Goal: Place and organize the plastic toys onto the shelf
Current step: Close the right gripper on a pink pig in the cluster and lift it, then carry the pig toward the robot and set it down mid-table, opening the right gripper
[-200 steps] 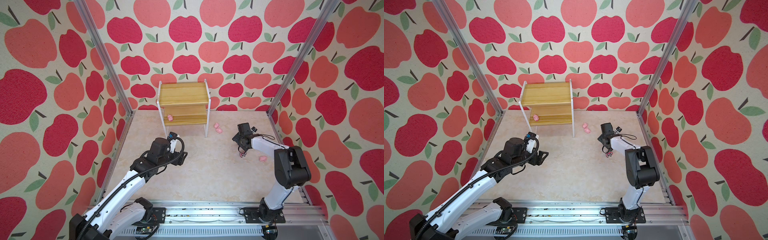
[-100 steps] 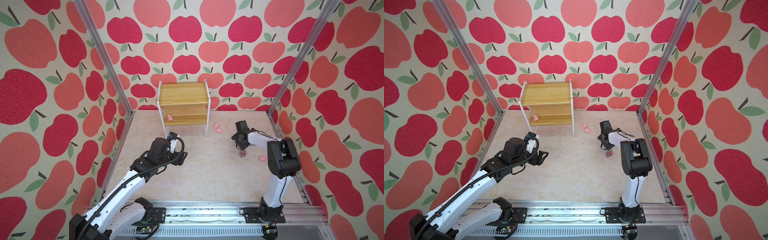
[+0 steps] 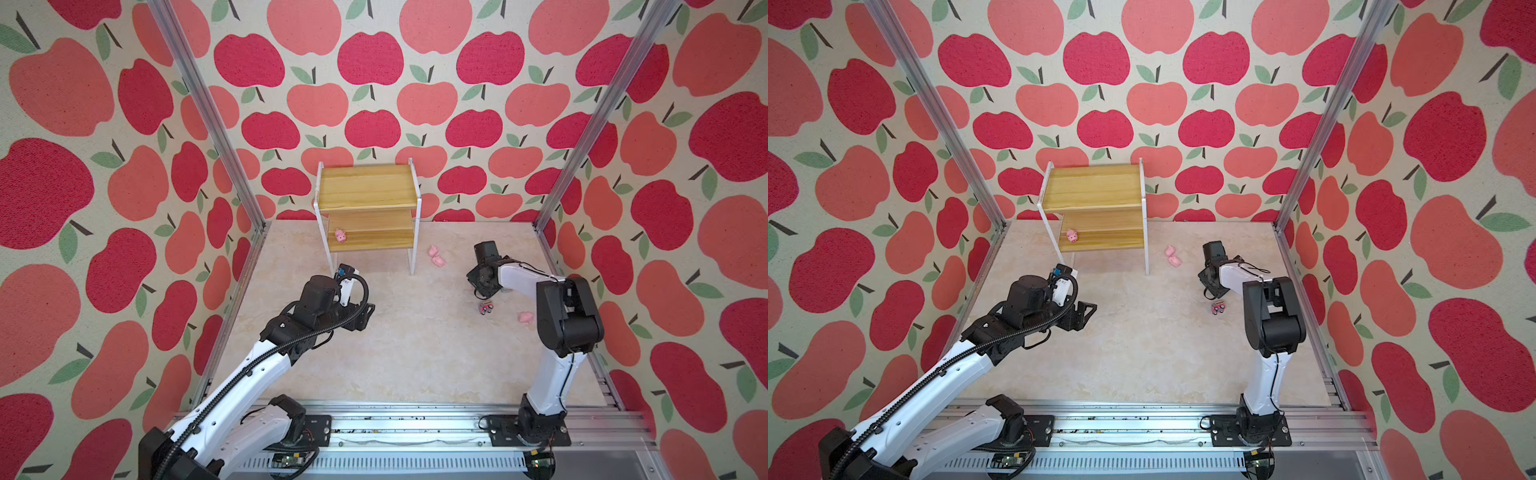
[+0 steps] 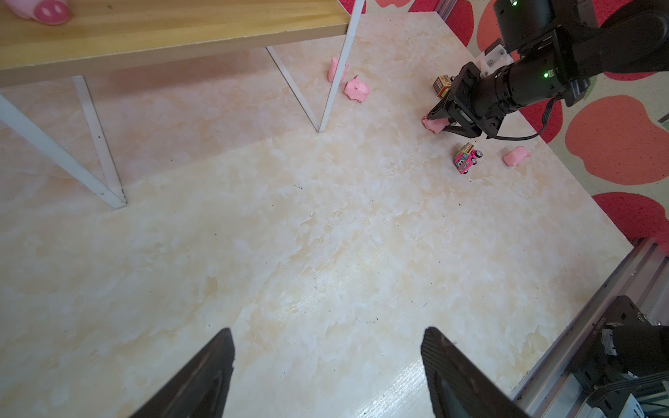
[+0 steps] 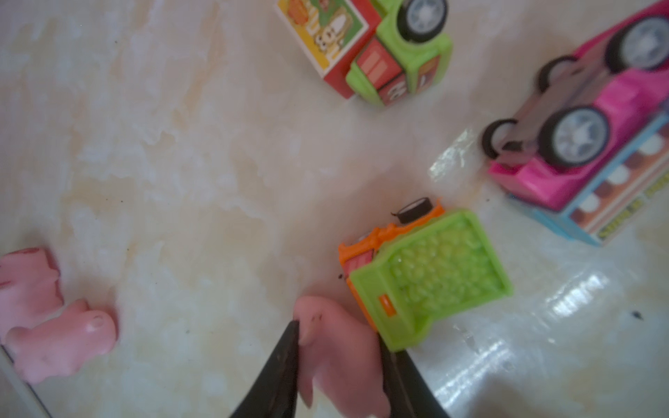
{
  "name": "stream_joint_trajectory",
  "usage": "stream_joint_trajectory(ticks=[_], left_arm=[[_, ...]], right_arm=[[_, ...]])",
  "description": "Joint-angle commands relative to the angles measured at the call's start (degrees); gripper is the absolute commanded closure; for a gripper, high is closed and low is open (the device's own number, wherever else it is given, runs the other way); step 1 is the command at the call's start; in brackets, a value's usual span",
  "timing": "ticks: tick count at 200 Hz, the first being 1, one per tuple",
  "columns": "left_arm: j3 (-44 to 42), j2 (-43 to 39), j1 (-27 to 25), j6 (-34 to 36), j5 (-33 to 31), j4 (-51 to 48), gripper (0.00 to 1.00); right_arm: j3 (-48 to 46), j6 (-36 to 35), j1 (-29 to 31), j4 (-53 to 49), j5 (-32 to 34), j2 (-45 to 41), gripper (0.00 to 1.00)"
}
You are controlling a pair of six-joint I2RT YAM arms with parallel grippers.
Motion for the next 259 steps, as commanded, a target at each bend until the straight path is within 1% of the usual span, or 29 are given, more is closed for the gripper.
stream_joint_trajectory(ticks=[1,22,43,68,77,88,97,105,123,148,160,171,181,202,223,259], left_arm=[[0.7,0.7,0.4,1.2,-0.1,-1.1,0.16],[0.7,0.5,1.0,1.1,-0.1,-1.0,0.16],[0.8,0.5,2.0,1.0,-0.1,-1.1,0.16],[0.8,0.2,3.2,1.1,-0.5,-1.1,0.16],[0.6,0.1,3.8,1.0,-0.4,-0.9,0.16],[0.7,-0.1,4.5,0.9,-0.4,-0.9,0.16],[0.7,0.0,5.1,0.8,-0.1,-0.8,0.16],[0.7,-0.1,5.6,0.7,0.0,-0.7,0.16],[0.7,-0.2,6.2,0.6,0.1,-0.7,0.17],[0.5,-0.5,6.5,0.9,-0.8,-1.0,0.16],[0.4,-0.6,6.6,1.0,-1.3,-1.1,0.16],[0.3,-0.7,6.8,1.1,-1.6,-1.0,0.16],[0.3,-0.6,7.0,1.2,-1.7,-1.0,0.16],[0.4,-0.5,7.6,1.4,-1.5,-1.0,0.16],[0.4,-0.7,8.0,1.5,-1.7,-1.2,0.16],[0.3,-0.6,8.7,1.3,-1.2,-0.8,0.16]], right_arm=[[-0.5,-7.8,2.1,-2.5,-1.1,-4.5,0.65],[-1.0,-14.0,5.2,-3.3,-3.4,-6.6,0.65],[-3.4,-19.9,10.3,-3.6,-4.9,-9.5,0.64],[-8.6,-26.8,19.2,-0.6,-6.4,-13.5,0.63],[-9.7,-28.4,22.2,-0.5,-5.6,-14.5,0.63],[-10.7,-31.1,25.9,0.2,-6.7,-15.1,0.63],[-10.8,-32.4,28.3,0.0,-7.0,-15.0,0.62],[-10.9,-34.1,30.2,0.6,-9.0,-14.4,0.62],[-9.7,-36.9,33.8,0.0,-11.1,-11.6,0.62],[-6.8,-41.8,38.5,-1.8,-10.1,-7.2,0.61],[-5.4,-44.2,40.1,-2.4,-10.0,-5.2,0.6],[-4.9,-45.4,41.0,-2.6,-9.4,-3.9,0.58],[-5.0,-46.2,41.2,-2.2,-10.2,-3.2,0.57],[-5.8,-47.6,41.3,-0.9,-11.3,-3.2,0.49],[-6.8,-49.2,41.3,-0.6,-11.3,-4.6,0.36],[-10.0,-50.6,41.3,1.0,-8.9,-11.4,0.25]])
